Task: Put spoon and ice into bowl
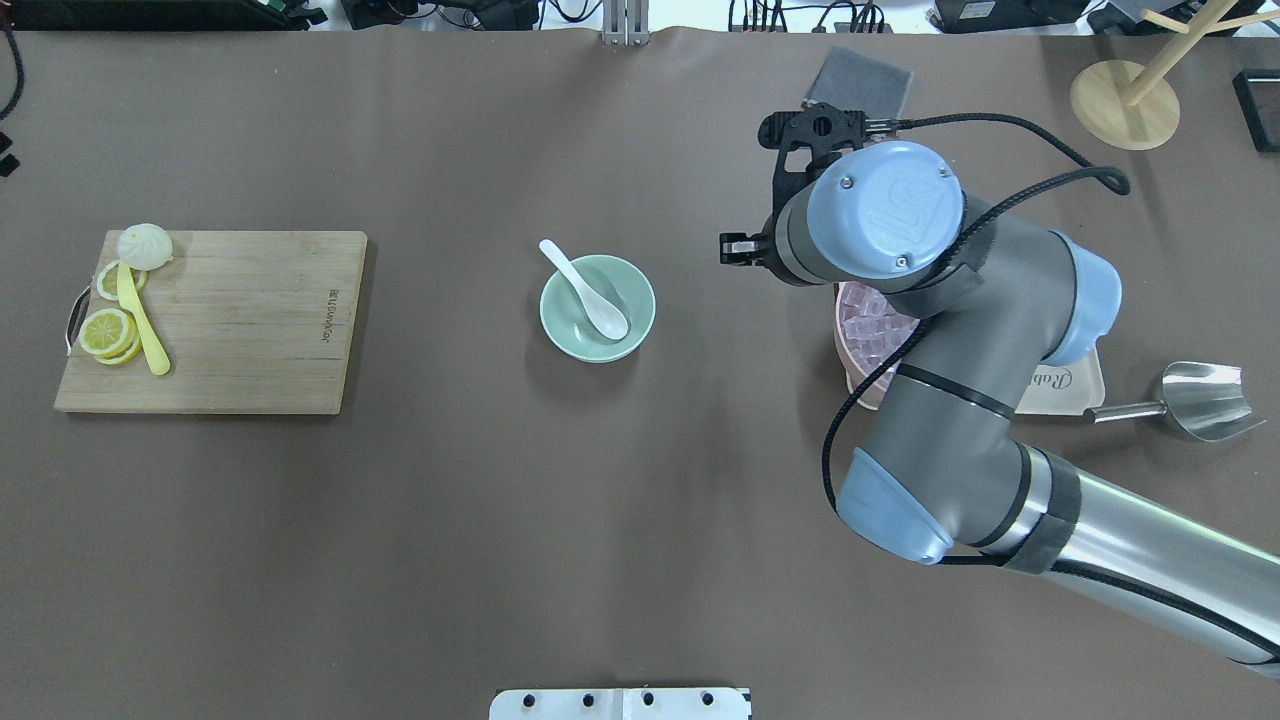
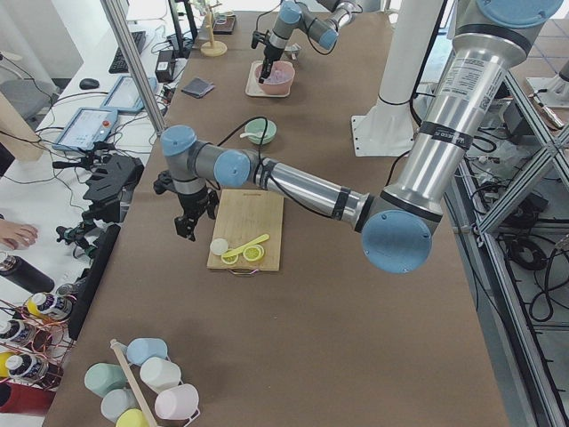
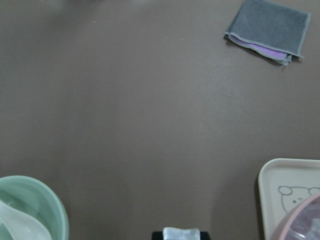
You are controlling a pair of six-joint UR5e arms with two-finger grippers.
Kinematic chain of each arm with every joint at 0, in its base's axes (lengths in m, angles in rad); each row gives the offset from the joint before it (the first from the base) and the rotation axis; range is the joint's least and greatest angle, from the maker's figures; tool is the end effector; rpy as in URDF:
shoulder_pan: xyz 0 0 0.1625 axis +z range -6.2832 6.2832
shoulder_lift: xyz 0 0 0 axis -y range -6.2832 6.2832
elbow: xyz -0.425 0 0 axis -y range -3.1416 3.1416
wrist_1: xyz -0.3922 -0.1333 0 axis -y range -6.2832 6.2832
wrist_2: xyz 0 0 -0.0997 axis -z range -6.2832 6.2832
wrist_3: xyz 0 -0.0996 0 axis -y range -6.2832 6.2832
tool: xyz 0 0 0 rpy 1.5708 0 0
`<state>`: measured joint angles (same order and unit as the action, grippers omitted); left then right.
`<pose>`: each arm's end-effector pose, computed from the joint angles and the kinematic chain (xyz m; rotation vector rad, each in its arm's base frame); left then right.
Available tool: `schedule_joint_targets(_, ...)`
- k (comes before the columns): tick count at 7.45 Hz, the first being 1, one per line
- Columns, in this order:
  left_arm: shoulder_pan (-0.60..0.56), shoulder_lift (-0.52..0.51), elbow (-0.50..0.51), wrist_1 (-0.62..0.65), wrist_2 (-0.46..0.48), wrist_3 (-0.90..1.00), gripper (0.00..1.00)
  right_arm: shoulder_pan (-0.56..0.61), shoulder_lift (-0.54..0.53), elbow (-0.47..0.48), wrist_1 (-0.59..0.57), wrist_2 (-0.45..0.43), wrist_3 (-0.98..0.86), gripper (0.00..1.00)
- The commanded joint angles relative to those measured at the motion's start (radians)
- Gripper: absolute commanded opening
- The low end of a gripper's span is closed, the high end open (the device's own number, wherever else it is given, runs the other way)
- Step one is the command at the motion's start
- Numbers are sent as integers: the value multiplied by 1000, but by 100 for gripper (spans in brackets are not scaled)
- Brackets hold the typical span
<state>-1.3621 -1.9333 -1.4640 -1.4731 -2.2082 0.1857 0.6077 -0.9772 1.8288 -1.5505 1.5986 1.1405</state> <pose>0.0604 -0.6426 0.5240 0.1465 0.6429 0.4305 -0.4480 -0.4706 0.2075 0.4103 -0.7708 0.1539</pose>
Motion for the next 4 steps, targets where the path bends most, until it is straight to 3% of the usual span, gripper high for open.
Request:
schedule_joint_targets(1,-77,10,131,11,-4,204,99,-38,84,-80,0,-8,57,0)
schedule_joint_targets(4,-132,60,134,-26,-2,235,99,-109,219,-251,3,-57,111,0)
